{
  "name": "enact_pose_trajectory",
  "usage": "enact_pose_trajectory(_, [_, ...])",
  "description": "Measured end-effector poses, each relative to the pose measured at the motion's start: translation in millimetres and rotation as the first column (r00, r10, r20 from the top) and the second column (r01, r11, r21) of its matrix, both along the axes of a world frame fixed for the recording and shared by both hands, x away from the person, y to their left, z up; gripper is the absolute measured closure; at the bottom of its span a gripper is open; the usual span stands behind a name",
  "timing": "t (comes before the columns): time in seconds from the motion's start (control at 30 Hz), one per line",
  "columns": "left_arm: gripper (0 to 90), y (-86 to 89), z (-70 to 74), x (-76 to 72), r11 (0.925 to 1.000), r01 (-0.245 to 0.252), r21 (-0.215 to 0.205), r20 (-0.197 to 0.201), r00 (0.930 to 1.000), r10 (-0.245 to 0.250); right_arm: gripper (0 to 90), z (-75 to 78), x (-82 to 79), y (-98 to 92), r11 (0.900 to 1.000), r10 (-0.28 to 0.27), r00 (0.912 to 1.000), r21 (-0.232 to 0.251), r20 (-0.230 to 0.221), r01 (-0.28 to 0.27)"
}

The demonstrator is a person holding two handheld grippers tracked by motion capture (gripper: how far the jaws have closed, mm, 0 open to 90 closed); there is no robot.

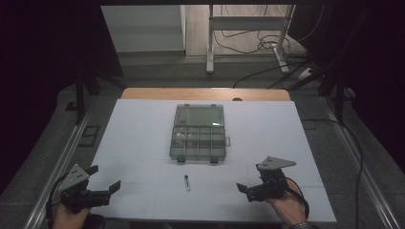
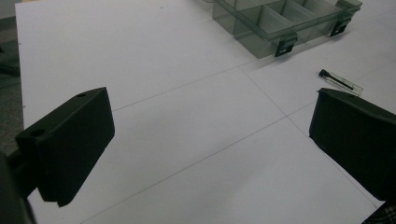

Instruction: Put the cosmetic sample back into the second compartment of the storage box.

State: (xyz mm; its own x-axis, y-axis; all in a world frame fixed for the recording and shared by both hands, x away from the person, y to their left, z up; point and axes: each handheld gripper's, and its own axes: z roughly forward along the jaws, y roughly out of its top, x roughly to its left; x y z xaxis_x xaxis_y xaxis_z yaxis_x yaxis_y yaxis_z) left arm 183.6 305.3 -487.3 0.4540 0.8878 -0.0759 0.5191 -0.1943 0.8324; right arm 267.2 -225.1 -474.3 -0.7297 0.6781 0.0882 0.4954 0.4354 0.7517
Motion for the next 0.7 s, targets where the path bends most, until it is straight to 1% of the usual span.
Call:
enact_pose_trajectory(0.07, [0.4,-0.4,-0.1,0.2,1.0,0.0,0.004,0.0,1.0,0.0,0.0,0.2,1.4,4.8,1.0,0.015,0.9999,-0.011,0.007,-0.015])
enact_pose_trajectory(0.17, [0.5,-0.7,-0.1,0.2,1.0,0.0,0.006,0.0,1.0,0.0,0.0,0.4,2.7,8.6,1.0,0.025,0.9997,-0.013,0.007,-0.025])
enact_pose_trajectory(0.33, [0.8,-0.4,-0.2,0.5,1.0,-0.001,0.006,-0.003,1.0,0.001,0.0,-1.4,6.8,19.3,0.998,0.051,0.9987,-0.031,-0.001,-0.051])
enact_pose_trajectory(0.43, [0.8,-0.3,-0.2,0.5,1.0,-0.002,0.004,-0.004,1.0,0.002,0.0,-1.8,8.2,22.4,0.998,0.058,0.9983,-0.031,-0.007,-0.058])
enact_pose_trajectory(0.47, [0.8,-0.1,-0.3,0.6,1.0,-0.003,0.003,-0.005,1.0,0.003,0.0,-2.4,10.1,26.6,0.997,0.067,0.9977,-0.027,-0.007,-0.067])
enact_pose_trajectory(0.57, [0.9,0.0,-0.3,0.6,1.0,-0.004,0.002,-0.006,1.0,0.004,0.0,-2.9,11.4,30.0,0.997,0.07,0.9975,-0.032,-0.008,-0.071])
enact_pose_trajectory(0.7, [0.9,0.4,-0.3,0.7,1.0,-0.006,-0.001,-0.008,1.0,0.006,0.0,-5.8,16.2,39.6,0.996,0.086,0.9962,-0.029,-0.017,-0.086])
